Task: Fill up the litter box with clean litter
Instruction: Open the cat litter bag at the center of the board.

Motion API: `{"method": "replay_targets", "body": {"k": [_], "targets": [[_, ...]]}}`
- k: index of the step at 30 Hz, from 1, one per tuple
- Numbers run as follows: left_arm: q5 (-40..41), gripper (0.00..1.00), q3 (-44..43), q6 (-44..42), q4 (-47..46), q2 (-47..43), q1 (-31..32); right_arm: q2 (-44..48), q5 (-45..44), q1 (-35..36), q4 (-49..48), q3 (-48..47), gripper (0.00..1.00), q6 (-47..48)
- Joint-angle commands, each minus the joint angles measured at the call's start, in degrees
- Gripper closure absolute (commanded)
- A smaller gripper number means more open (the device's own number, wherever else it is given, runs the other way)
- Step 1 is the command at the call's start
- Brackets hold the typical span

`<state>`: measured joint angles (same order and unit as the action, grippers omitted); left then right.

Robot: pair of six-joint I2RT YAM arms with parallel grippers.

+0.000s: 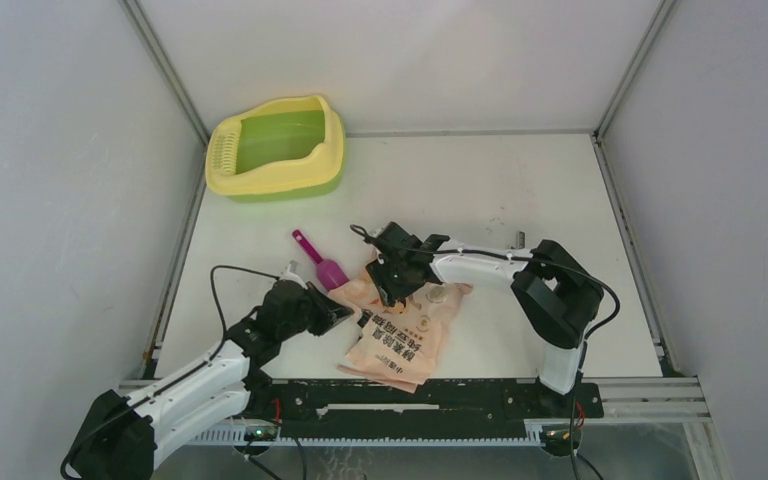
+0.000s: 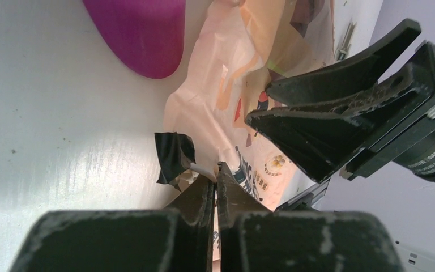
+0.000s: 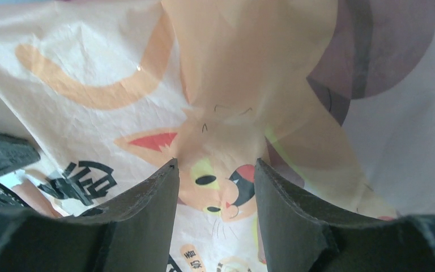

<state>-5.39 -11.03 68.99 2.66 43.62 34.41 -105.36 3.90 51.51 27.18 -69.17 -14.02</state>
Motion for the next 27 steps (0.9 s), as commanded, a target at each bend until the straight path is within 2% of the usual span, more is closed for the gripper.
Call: {"method": "replay_targets", "body": {"k": [1, 7, 10, 19, 27], "targets": [[-1.70, 0.94, -0.06, 1.47, -4.89, 1.72, -0.27, 2.12, -0.25, 0.80, -1.64, 2.44, 0.41, -0.70], [-0.98, 0.76, -0.68, 2.31, -4.91, 0.61, -0.23, 1.56, 0.44, 0.97, -3.08, 4.15, 0.41, -1.92], [-0.21, 0.71, -0.79, 2.63, -5.17, -0.13, -0.24, 1.50, 0.84, 0.96, -3.27, 4.38, 0.41, -2.14], [-0.23, 0.70, -1.00, 3.14, -9.11, 3.82, -0.22, 1.12, 1.84, 0.84, -3.86, 4.78, 0.41, -2.52], [0.35, 0.78, -1.79, 3.75, -11.52, 4.51, -0.14, 0.78, 3.14, 0.55, -5.27, 6.24, 0.42, -3.15]]}}
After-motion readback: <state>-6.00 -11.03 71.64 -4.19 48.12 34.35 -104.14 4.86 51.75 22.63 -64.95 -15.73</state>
